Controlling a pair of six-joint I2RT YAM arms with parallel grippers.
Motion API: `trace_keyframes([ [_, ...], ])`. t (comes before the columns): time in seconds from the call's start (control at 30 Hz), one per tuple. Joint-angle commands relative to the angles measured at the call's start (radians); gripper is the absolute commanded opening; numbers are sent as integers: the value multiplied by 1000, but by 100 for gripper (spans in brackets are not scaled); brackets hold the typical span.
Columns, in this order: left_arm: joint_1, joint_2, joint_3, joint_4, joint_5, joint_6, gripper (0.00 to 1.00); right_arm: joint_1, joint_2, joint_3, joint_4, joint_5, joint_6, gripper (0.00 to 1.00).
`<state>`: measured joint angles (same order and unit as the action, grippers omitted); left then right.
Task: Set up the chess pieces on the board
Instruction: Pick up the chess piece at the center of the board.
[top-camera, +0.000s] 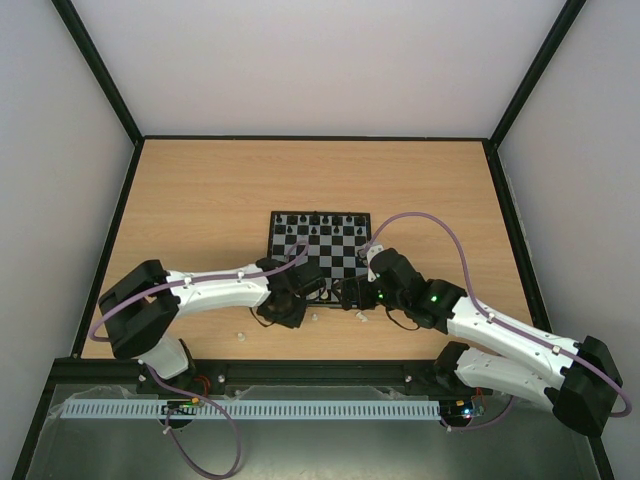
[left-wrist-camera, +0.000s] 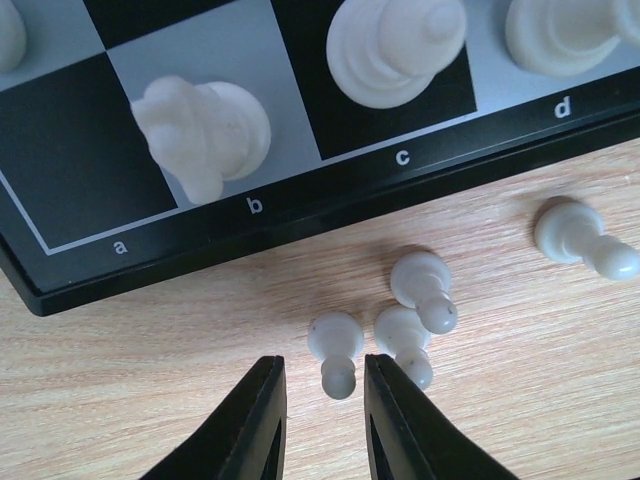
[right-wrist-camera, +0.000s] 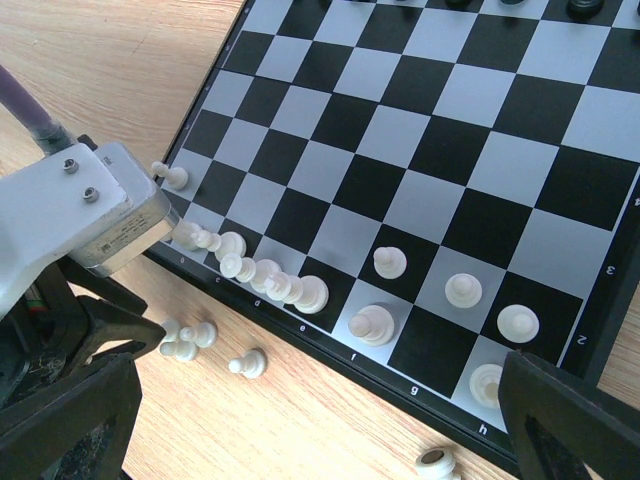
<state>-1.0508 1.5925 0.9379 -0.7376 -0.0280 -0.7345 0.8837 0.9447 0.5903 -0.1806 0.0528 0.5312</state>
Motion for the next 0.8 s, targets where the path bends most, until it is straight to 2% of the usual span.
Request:
trace_keyframes([
  [0.0, -8, 14, -16, 3, -3, -14, 24, 3, 6, -2, 3, -3, -7, 99],
  [0.4, -8, 42, -4, 11, -7, -5, 6, 3, 3, -6, 1, -5, -5, 98],
  [0.53, -8, 26, 19, -39, -19, -4, 4, 3, 3, -5, 1, -5, -5, 99],
  [0.77, 31, -40, 193, -208, -84, 55, 6, 3, -6, -5, 1, -3, -4, 99],
])
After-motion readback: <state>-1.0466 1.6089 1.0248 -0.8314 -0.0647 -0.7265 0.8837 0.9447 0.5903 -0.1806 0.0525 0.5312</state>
